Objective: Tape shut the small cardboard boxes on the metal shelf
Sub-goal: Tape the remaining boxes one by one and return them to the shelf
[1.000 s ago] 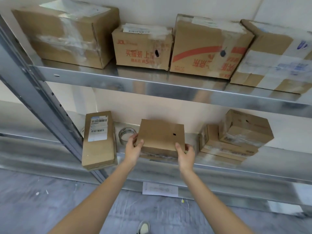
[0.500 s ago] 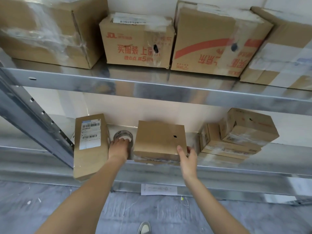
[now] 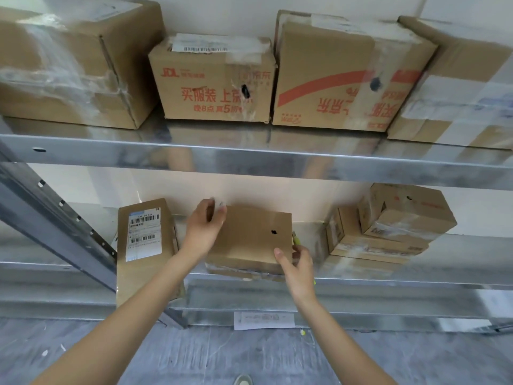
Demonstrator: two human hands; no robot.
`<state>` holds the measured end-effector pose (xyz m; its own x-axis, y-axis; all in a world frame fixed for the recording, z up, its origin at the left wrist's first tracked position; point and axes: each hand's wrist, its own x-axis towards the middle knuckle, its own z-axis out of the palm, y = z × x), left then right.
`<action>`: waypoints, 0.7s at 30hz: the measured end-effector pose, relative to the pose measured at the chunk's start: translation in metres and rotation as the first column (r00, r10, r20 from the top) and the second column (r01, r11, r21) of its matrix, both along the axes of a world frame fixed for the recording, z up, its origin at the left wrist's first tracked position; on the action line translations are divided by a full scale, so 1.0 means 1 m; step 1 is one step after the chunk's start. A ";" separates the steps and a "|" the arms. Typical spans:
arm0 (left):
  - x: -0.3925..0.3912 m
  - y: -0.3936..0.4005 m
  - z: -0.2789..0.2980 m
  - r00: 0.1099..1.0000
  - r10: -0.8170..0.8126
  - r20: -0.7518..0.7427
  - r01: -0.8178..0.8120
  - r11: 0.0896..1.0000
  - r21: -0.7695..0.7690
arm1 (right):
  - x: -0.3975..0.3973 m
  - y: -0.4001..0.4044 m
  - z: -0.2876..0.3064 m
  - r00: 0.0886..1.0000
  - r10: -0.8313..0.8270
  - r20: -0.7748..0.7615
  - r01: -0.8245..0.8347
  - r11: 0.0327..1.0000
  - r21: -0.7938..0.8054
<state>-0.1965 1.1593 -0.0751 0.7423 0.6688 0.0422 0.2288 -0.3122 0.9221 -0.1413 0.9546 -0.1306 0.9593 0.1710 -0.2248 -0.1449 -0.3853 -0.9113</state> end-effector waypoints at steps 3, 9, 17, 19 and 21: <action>-0.006 -0.035 0.012 0.982 -0.113 0.149 0.132 0.984 -0.121 | -0.001 0.004 0.015 0.998 -0.036 0.052 0.029 0.991 0.132; -0.017 -0.098 -0.003 0.959 -0.205 0.196 0.257 0.920 -0.296 | 0.023 0.006 0.072 0.947 0.314 0.071 -0.322 0.930 0.176; -0.012 -0.120 0.005 0.964 -0.160 0.212 0.237 0.879 -0.414 | 0.026 0.001 0.093 0.921 0.344 0.181 -0.370 0.919 0.139; -0.011 -0.121 0.005 0.966 -0.148 0.212 0.227 0.876 -0.425 | 0.026 0.001 0.095 0.919 0.343 0.196 -0.370 0.921 0.122; -0.011 -0.121 0.004 0.966 -0.148 0.212 0.227 0.881 -0.416 | 0.027 -0.002 0.097 0.911 0.378 0.165 -0.396 0.913 0.099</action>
